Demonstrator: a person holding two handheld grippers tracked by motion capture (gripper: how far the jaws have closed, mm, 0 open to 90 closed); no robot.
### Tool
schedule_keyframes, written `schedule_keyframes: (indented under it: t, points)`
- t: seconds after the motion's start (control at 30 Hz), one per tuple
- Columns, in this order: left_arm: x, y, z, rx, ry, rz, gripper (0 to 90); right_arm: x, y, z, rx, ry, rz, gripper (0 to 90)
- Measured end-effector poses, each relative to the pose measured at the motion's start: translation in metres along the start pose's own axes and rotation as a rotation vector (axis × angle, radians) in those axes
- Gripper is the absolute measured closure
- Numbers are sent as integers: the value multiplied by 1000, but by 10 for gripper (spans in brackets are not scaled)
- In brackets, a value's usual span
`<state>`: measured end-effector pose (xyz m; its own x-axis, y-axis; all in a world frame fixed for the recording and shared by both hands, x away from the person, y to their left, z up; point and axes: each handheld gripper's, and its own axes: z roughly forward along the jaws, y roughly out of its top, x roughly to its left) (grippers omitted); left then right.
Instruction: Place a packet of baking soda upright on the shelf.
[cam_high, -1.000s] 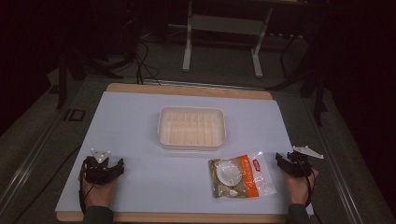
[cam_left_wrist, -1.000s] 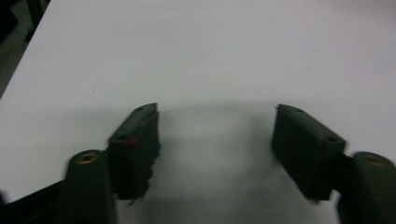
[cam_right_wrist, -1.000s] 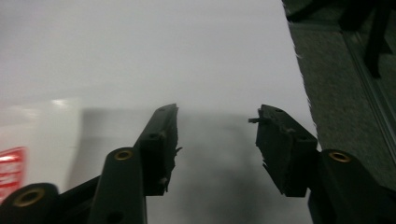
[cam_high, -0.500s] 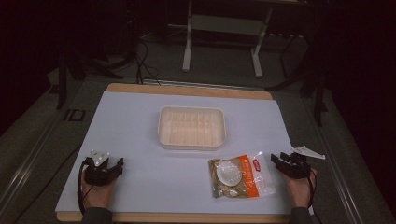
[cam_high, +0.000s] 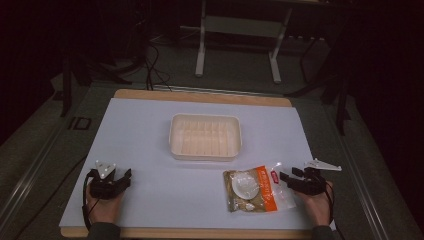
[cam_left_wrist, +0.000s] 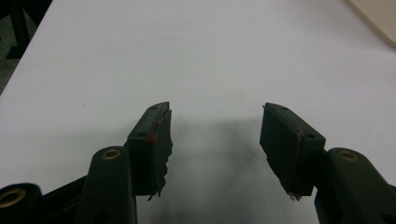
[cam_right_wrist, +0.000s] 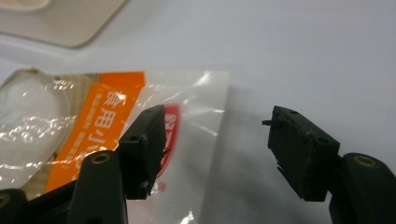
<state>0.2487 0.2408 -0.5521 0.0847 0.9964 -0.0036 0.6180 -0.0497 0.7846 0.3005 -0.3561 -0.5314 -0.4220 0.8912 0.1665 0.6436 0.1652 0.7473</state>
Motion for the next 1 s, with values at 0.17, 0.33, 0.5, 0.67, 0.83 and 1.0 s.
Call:
schedule_keyframes:
  t: [0.17, 0.33, 0.5, 0.67, 0.83, 1.0]
  points:
    - [0, 0, 0, 0, 0, -3, 425, 5, -5, 3, 24, 27, 0, 355]
    - [-1, 0, 1, 3, 7, 11, 422, 8, -12, 3, 52, 72, 2, 346]
    - [-1, 0, 1, 8, 7, 9, 419, 9, -15, 4, 66, 87, 9, 352]
    - [-1, 0, 1, 12, 10, 13, 416, 13, -14, 4, 72, 110, -7, 373]
    - [-2, 0, 1, 14, 11, 12, 415, 21, -8, -1, 54, 136, -47, 374]
    - [-2, 1, 2, 16, 12, 15, 413, 28, -7, 2, 88, 195, -67, 431]
